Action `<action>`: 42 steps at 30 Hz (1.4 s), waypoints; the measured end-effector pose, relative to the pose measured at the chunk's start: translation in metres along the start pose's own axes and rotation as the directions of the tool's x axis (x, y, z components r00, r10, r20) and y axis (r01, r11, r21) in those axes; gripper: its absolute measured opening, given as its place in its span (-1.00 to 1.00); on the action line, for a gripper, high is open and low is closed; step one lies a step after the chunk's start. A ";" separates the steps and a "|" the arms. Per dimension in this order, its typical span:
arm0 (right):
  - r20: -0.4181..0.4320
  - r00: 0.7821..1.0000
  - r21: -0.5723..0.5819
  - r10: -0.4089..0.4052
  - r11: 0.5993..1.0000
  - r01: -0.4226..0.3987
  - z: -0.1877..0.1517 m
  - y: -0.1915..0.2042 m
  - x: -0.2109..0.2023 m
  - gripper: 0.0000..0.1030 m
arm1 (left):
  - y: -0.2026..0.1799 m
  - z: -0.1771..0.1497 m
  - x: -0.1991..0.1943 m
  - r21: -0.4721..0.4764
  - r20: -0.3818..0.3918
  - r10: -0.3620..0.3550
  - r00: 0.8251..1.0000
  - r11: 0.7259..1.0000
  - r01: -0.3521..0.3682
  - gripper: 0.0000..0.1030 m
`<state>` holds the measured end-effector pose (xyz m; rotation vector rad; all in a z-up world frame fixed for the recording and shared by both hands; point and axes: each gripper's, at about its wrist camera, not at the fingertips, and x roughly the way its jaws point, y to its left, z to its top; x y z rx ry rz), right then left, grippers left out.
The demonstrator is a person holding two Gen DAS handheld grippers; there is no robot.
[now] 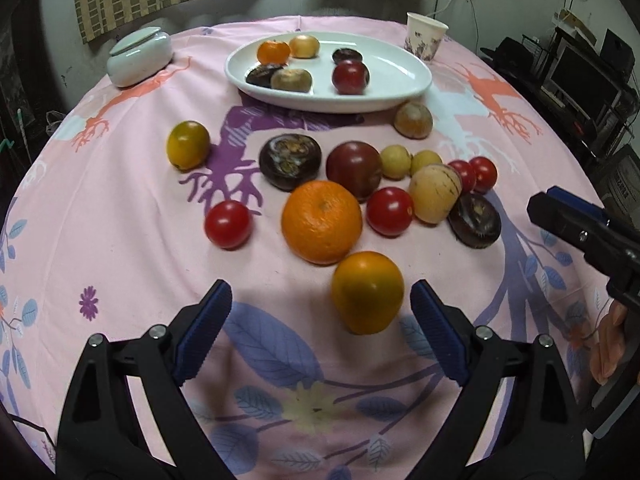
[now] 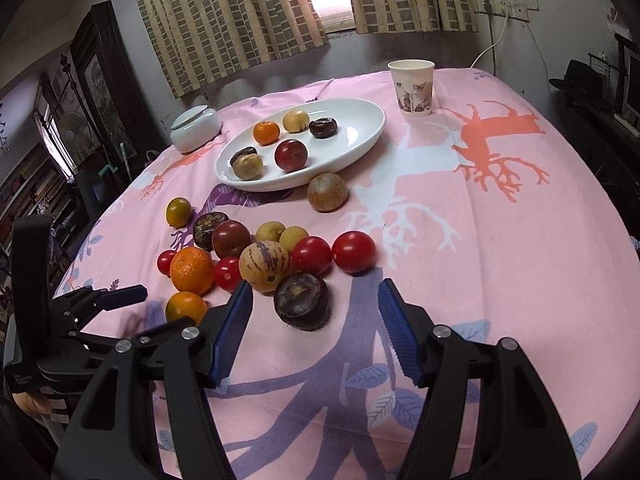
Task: Organize fruits
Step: 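Grasp an orange with the left gripper while the right gripper grasps a dark purple fruit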
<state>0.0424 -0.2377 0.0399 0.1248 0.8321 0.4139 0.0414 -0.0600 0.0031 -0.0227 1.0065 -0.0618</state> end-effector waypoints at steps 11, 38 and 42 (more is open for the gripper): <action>-0.013 1.000 -0.011 0.020 1.000 -0.020 -0.003 0.005 0.004 0.27 | -0.006 0.002 0.013 0.037 0.000 0.010 1.000 0.999 -0.010 -0.23; -0.083 0.976 -0.110 -0.203 0.975 0.193 -0.001 0.026 0.040 -0.20 | 0.017 0.006 0.010 -0.040 0.013 -0.133 0.991 0.990 0.134 -0.23; -0.052 0.984 -0.087 -0.169 0.983 0.164 -0.001 0.025 0.021 -0.20 | 0.012 0.006 0.002 -0.033 0.011 -0.126 0.992 0.991 0.127 -0.24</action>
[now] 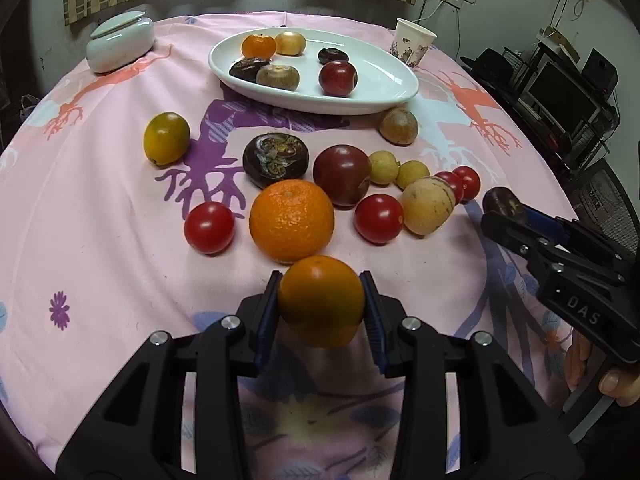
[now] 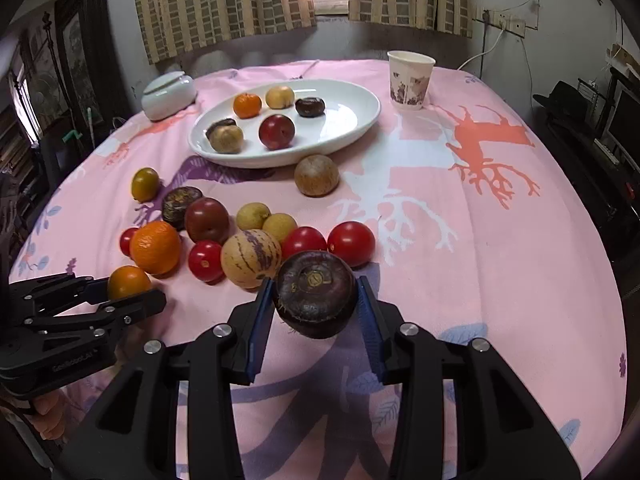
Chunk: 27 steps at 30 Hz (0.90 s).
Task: Organize fruits
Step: 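Grasp an orange with the left gripper while the right gripper grasps a dark purple fruit, then carry the orange and purple fruit onto the plate and release both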
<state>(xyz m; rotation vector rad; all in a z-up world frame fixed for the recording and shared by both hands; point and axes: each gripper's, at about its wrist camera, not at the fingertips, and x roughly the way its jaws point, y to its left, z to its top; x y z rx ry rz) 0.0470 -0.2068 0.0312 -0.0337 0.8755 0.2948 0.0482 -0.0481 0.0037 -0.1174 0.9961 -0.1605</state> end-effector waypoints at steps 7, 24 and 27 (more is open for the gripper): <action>0.062 0.998 -0.011 0.029 1.000 -0.028 0.007 -0.003 -0.030 -0.20 | -0.003 0.014 -0.037 0.045 0.064 0.030 0.997 0.998 -0.033 -0.24; 0.177 0.984 -0.071 0.019 0.997 -0.006 0.102 -0.004 -0.003 -0.20 | 0.009 0.135 -0.006 0.082 0.165 0.155 0.974 0.982 -0.171 -0.24; 0.132 0.991 -0.101 -0.003 0.995 0.017 0.112 0.001 0.027 -0.20 | 0.013 0.148 0.018 0.084 0.136 0.163 0.977 0.981 -0.176 -0.24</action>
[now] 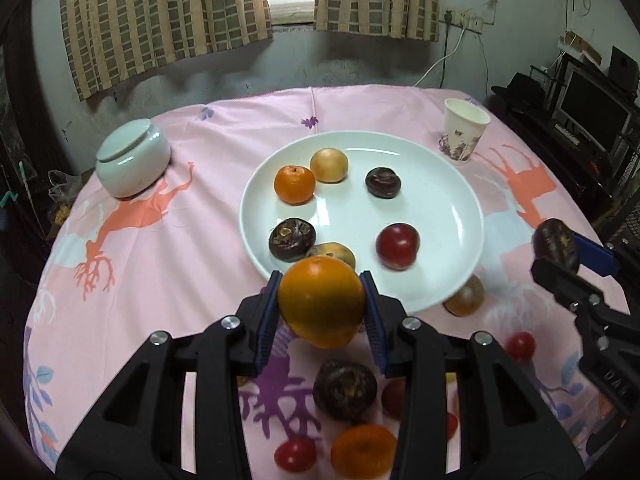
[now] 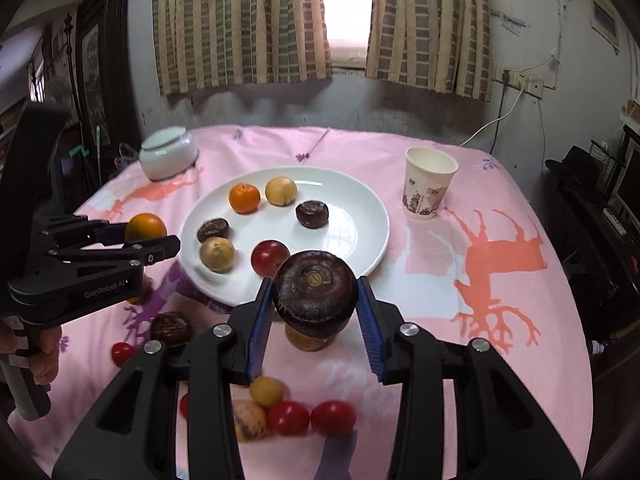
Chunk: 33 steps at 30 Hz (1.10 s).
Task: Organize fruits
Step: 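Carry the orange and purple fruit onto the plate and release both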
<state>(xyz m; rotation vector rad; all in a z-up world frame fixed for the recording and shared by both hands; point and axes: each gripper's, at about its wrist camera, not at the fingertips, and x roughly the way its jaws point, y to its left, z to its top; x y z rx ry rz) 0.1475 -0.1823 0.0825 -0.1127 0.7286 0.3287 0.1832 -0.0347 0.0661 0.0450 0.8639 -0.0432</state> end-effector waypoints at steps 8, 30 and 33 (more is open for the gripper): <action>-0.094 0.996 -0.042 0.011 0.999 -0.015 0.008 0.005 0.063 -0.20 | 0.004 0.014 0.044 -0.017 -0.058 -0.018 0.998 1.000 0.017 -0.24; -0.040 0.998 0.079 0.058 0.995 -0.055 -0.024 -0.012 -0.015 0.00 | 0.008 -0.020 -0.034 -0.047 0.032 -0.054 0.998 0.997 0.055 0.60; -0.026 0.997 0.122 0.078 0.990 -0.074 -0.035 -0.016 -0.032 0.01 | 0.010 -0.033 -0.046 -0.046 0.040 -0.055 0.998 0.997 0.057 0.62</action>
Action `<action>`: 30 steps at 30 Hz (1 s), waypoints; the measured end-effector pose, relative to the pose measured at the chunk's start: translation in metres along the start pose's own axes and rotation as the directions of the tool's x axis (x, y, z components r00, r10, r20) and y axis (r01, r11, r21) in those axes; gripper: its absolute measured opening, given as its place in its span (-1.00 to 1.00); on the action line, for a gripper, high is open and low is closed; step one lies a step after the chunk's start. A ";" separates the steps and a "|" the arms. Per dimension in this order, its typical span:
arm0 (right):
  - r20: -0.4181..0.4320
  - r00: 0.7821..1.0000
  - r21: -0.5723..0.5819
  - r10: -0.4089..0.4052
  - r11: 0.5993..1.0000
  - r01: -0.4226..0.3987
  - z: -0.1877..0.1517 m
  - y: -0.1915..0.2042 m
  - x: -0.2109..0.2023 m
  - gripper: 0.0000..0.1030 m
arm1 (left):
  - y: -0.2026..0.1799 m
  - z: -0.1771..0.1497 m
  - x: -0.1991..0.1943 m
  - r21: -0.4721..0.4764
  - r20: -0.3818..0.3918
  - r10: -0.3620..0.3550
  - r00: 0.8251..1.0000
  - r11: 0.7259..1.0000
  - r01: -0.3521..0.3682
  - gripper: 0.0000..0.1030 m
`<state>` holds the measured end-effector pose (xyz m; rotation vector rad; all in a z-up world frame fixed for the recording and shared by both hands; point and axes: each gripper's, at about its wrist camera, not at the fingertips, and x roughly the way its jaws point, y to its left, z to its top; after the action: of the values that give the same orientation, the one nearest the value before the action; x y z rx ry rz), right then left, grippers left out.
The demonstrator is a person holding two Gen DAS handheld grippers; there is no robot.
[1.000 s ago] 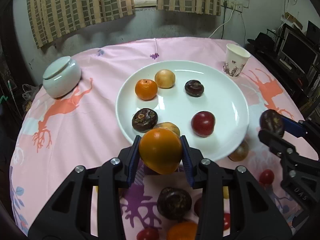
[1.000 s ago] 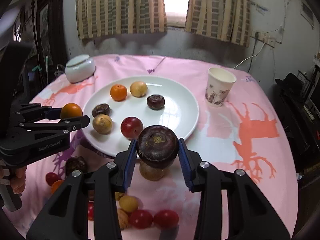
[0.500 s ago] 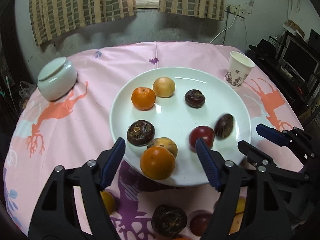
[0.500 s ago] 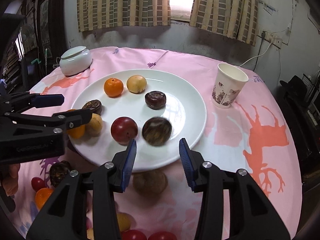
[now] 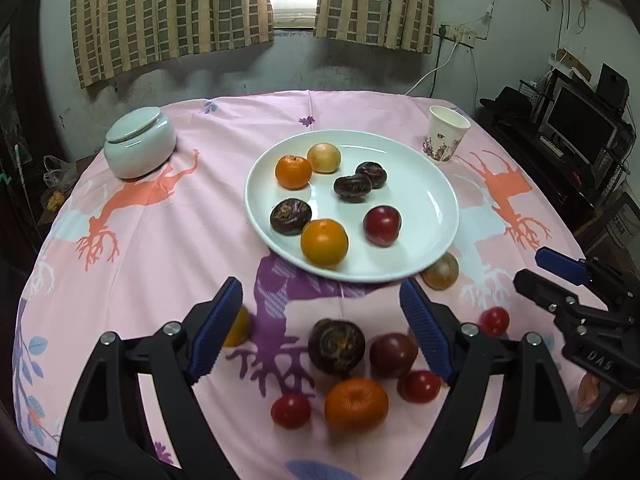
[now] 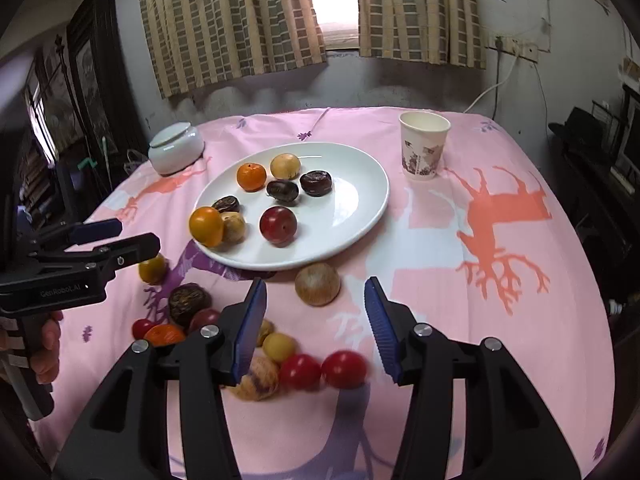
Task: Organize fruits
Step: 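Carry the orange and purple fruit onto the plate and release both, then grasp a red tomato with the left gripper while the right gripper grasps another red tomato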
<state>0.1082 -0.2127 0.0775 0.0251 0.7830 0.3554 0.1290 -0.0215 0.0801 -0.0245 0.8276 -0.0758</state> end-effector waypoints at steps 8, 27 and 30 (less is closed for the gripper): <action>0.042 0.998 0.055 0.039 0.998 -0.042 -0.037 -0.001 -0.030 0.30 | 0.003 -0.037 -0.020 0.038 -0.006 0.012 1.000 0.999 -0.012 0.65; 0.000 0.994 0.067 0.110 0.992 -0.110 -0.057 -0.003 -0.022 0.30 | 0.024 -0.100 0.003 0.108 -0.094 0.039 0.995 0.994 -0.029 0.70; -0.003 0.994 0.069 0.111 0.991 -0.110 -0.057 -0.003 -0.021 0.30 | 0.022 -0.099 0.009 0.110 -0.098 0.032 0.995 0.994 -0.021 0.70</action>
<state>0.0556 -0.2286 0.0509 0.1323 0.8025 0.4337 0.0632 0.0001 0.0051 0.0936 0.9224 -0.0975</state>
